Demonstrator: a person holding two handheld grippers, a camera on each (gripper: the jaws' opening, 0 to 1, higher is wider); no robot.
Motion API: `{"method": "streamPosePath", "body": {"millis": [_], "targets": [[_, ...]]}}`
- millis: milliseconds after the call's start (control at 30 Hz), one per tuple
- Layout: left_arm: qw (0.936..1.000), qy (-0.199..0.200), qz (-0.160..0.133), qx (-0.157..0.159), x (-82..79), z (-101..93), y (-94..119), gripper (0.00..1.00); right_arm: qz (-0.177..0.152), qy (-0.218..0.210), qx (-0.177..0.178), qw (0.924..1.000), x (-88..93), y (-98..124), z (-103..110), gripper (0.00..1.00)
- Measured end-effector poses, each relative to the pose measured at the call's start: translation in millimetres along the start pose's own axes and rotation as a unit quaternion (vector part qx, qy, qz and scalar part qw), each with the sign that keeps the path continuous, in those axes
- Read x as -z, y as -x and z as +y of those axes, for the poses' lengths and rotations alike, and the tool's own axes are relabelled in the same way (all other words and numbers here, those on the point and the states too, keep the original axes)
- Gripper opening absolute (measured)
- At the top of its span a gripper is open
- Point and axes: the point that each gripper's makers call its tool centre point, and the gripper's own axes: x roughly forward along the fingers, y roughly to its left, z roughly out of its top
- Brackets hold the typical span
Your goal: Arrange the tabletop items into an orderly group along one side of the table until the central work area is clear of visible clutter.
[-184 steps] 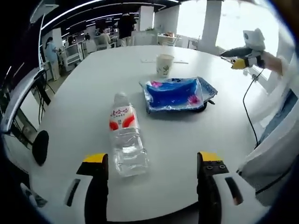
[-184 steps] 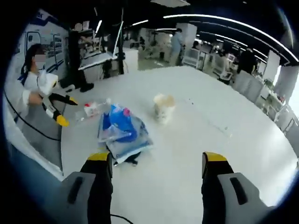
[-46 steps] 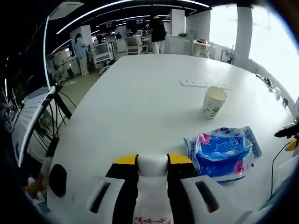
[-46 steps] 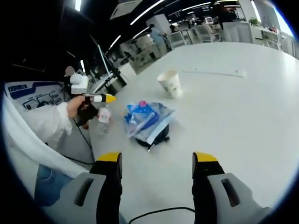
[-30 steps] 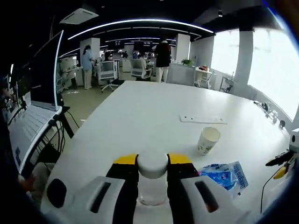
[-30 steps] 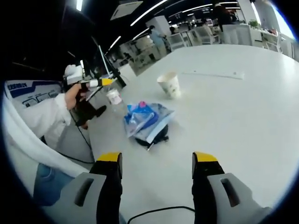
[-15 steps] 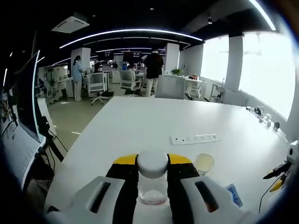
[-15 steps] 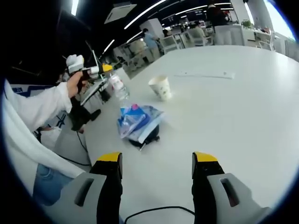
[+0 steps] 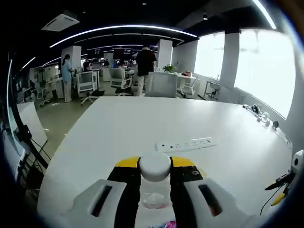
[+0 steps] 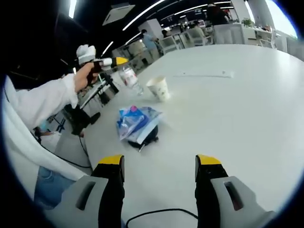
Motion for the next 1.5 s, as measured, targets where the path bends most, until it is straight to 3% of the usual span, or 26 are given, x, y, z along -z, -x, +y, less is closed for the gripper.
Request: {"method": "streamPosePath", "body": {"millis": [267,700,967,1233,1267,1500], "targets": [[1.0,0.001,0.005,0.005,-1.5,-6.6,-16,0.21,-0.002,-0.021,0.01,0.9997,3.7,4,-11,0.58],[0.9999,-0.004,0.016,-0.001,9.0,-13.6,-32,0.21,-0.003,-0.033,0.011,0.9994,5.4,3,-15,0.58],[0.9999,-0.007,0.012,-0.01,9.1,-13.7,-37,0.21,-0.008,-0.048,0.014,0.9987,6.0,5,-21,0.58],[0.9994,-0.016,0.025,-0.018,21.5,-16.9,-42,0.21,-0.015,-0.055,0.009,0.9984,5.2,4,-21,0.58],[0.9996,-0.019,0.011,-0.019,17.6,-16.5,-42,0.21,-0.015,-0.054,0.008,0.9984,4.8,4,-21,0.58],[0.9992,-0.025,0.013,-0.027,19.5,-18.0,-40,0.22,-0.016,-0.058,0.005,0.9982,6.2,4,-23,0.58]]}}
